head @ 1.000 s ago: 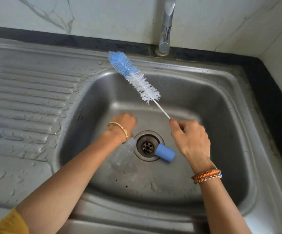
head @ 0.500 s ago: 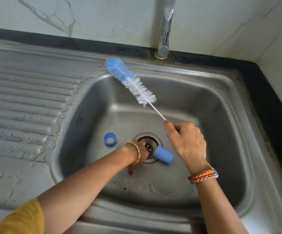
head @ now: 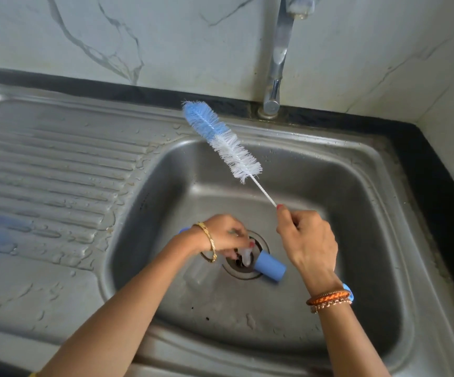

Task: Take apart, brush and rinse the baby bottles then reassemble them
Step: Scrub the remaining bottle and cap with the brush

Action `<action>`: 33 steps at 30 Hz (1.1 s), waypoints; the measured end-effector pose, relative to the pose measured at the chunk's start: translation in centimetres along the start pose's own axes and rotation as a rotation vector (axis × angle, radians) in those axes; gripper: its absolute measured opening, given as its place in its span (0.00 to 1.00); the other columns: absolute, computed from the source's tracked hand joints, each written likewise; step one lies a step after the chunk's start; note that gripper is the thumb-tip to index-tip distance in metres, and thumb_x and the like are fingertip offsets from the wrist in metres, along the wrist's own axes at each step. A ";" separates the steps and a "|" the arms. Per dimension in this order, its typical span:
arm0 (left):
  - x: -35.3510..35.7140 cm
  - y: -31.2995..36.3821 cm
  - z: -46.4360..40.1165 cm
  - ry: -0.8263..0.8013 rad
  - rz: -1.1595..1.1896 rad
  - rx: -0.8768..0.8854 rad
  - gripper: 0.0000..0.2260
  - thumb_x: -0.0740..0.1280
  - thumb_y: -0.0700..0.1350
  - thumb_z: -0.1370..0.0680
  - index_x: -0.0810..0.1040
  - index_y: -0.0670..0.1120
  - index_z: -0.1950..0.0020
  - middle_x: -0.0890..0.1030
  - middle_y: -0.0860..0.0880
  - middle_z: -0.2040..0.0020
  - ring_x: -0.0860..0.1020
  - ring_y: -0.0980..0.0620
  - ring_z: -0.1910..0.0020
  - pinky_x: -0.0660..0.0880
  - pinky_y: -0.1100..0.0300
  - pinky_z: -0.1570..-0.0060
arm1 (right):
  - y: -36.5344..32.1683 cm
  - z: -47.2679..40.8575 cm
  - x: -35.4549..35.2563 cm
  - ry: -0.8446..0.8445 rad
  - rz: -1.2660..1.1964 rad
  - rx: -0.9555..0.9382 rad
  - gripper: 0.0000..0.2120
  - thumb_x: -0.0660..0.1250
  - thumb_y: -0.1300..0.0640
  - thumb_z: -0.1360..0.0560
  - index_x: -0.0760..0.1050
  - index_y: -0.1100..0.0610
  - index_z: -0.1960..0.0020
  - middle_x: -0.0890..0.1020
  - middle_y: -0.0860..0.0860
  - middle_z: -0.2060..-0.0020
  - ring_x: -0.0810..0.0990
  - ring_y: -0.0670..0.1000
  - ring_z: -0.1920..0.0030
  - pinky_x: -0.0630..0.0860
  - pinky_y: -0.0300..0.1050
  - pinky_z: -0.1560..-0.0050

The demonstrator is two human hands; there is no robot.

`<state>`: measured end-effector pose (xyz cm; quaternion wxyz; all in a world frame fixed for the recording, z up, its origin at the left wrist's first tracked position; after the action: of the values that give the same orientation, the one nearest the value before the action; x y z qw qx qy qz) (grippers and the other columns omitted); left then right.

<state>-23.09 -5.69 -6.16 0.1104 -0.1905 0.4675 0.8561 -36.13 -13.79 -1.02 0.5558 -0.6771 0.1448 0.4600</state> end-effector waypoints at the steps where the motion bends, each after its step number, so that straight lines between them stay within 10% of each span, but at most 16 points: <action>1: -1.0 0.4 0.5 0.108 0.178 0.017 0.07 0.69 0.41 0.25 0.76 0.45 0.63 0.81 0.42 0.55 0.80 0.52 0.67 0.78 0.61 0.61 | 0.0 -0.1 -0.1 0.018 -0.015 -0.006 0.23 0.56 0.44 0.22 0.78 0.60 0.62 0.81 0.56 0.64 0.77 0.61 0.57 0.67 0.45 0.60; 4: -3.2 1.7 2.1 0.393 0.580 0.127 0.08 0.68 0.31 0.28 0.73 0.41 0.61 0.79 0.43 0.61 0.79 0.56 0.73 0.77 0.65 0.69 | -0.2 -0.2 -0.5 0.057 -0.050 -0.017 0.23 0.56 0.45 0.22 0.79 0.61 0.61 0.80 0.57 0.67 0.77 0.61 0.59 0.66 0.45 0.61; 12: -7.7 0.5 3.5 0.847 0.675 0.291 0.19 0.69 0.30 0.30 0.70 0.47 0.46 0.81 0.49 0.58 0.78 0.59 0.73 0.71 0.71 0.71 | 0.4 -0.5 -0.5 0.081 -0.062 -0.052 0.23 0.58 0.44 0.23 0.79 0.61 0.62 0.79 0.56 0.69 0.77 0.60 0.61 0.69 0.46 0.61; 22: -11.6 -1.5 5.5 1.434 0.248 0.517 0.13 0.70 0.36 0.34 0.79 0.46 0.50 0.75 0.50 0.56 0.73 0.71 0.55 0.68 0.77 0.60 | -0.7 0.3 -1.1 0.066 -0.199 -0.181 0.20 0.62 0.44 0.24 0.78 0.52 0.70 0.70 0.39 0.83 0.71 0.45 0.74 0.62 0.40 0.70; 28: -14.4 -3.9 6.4 1.584 0.236 0.344 0.14 0.64 0.32 0.30 0.79 0.43 0.47 0.71 0.55 0.53 0.73 0.54 0.52 0.75 0.52 0.51 | -0.1 0.2 -1.0 0.159 -0.099 -0.275 0.34 0.53 0.31 0.34 0.77 0.60 0.70 0.73 0.51 0.79 0.73 0.52 0.73 0.68 0.45 0.70; 33: -15.7 -5.5 5.9 1.479 0.261 0.306 0.18 0.58 0.31 0.33 0.75 0.37 0.44 0.76 0.43 0.49 0.75 0.43 0.46 0.71 0.53 0.41 | -0.1 0.3 -0.6 0.166 -0.011 -0.388 0.32 0.53 0.32 0.33 0.77 0.59 0.72 0.74 0.52 0.80 0.75 0.57 0.72 0.69 0.44 0.71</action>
<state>-8.22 2.08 -0.72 -0.3078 -0.6398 0.5517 0.4377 -36.53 -13.69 -0.48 0.4035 -0.8078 0.0951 0.4191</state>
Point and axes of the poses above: each hand's wrist, its own z-axis away from the middle knuckle, its own x-axis out of the palm, y = z × x, the point moved 3 cm from there along -z, towards the middle knuckle
